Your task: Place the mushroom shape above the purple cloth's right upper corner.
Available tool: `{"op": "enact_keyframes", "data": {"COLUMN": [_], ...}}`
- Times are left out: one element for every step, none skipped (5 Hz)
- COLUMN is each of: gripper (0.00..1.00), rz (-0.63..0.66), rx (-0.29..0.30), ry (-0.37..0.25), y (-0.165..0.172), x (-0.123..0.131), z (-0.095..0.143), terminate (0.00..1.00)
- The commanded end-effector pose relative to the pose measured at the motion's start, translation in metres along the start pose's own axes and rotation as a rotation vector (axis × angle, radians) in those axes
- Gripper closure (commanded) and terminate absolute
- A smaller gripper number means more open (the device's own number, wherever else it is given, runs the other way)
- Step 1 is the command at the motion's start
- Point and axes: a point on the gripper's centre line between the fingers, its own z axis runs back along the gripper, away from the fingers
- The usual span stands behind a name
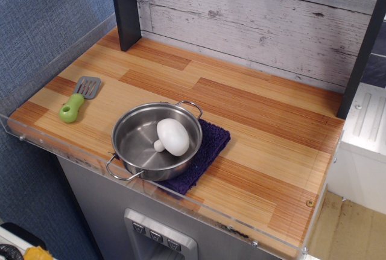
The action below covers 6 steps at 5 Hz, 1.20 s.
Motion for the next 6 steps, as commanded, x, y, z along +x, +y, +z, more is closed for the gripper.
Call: {"op": "enact_keyframes", "data": {"gripper": [0.00,0.00,0.00,0.00,0.00,0.00], "rz": [0.000,0.018,0.012,-0.013,-0.035,-0.069], "rx": [0.000,-0.014,-0.011,-0.036,-0.022,-0.002], "ry": [0.000,0.016,0.012,-0.023,-0.060,-0.059], "y": [0.000,-0.005,-0.012,-0.016,-0.017,-0.015], "x": [0.000,-0.018,-0.041,-0.072,-0.100,-0.121], "z": [0.000,-0.005,-0.003,0.000,-0.003,-0.020], "terminate": [0.00,0.00,0.00,0.00,0.00,0.00]}}
